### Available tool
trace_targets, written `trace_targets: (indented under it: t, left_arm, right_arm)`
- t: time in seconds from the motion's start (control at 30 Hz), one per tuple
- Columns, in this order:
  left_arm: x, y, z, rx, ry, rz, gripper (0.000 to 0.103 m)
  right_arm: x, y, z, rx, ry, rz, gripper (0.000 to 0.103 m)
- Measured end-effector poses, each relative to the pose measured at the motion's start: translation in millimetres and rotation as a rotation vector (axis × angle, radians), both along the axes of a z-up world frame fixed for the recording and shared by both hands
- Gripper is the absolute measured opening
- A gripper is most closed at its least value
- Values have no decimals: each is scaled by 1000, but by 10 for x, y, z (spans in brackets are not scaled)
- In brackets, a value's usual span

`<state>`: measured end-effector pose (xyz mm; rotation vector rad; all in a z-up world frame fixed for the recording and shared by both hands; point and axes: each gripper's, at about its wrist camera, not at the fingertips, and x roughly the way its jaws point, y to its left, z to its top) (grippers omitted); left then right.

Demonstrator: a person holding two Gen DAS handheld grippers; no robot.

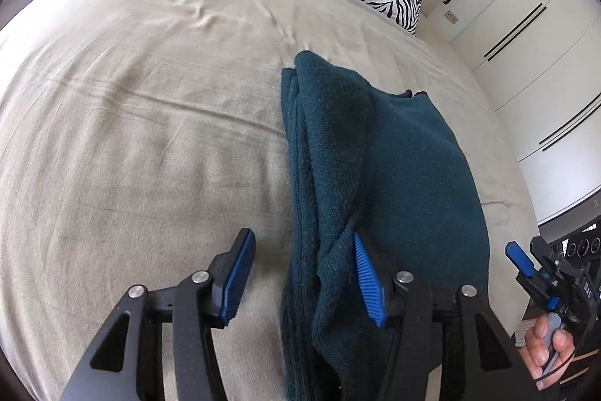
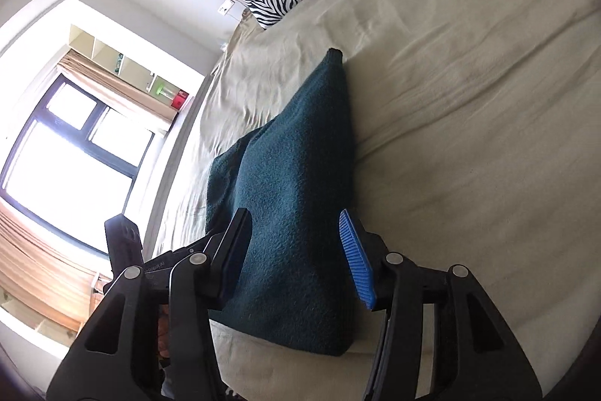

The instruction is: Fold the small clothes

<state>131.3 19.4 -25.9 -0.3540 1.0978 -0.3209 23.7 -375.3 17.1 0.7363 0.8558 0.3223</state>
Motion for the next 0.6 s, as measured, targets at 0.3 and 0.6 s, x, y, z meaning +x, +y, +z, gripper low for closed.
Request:
trace_targets:
  t: [0.3, 0.6]
  left_arm:
    - [-367, 104, 138, 75, -66, 32, 58]
    - [-1223, -170, 987, 384, -528, 98, 103]
  right_arm:
    - [-223, 264, -435, -39, 61, 76, 44]
    - [-727, 402, 364, -487, -132, -64, 58]
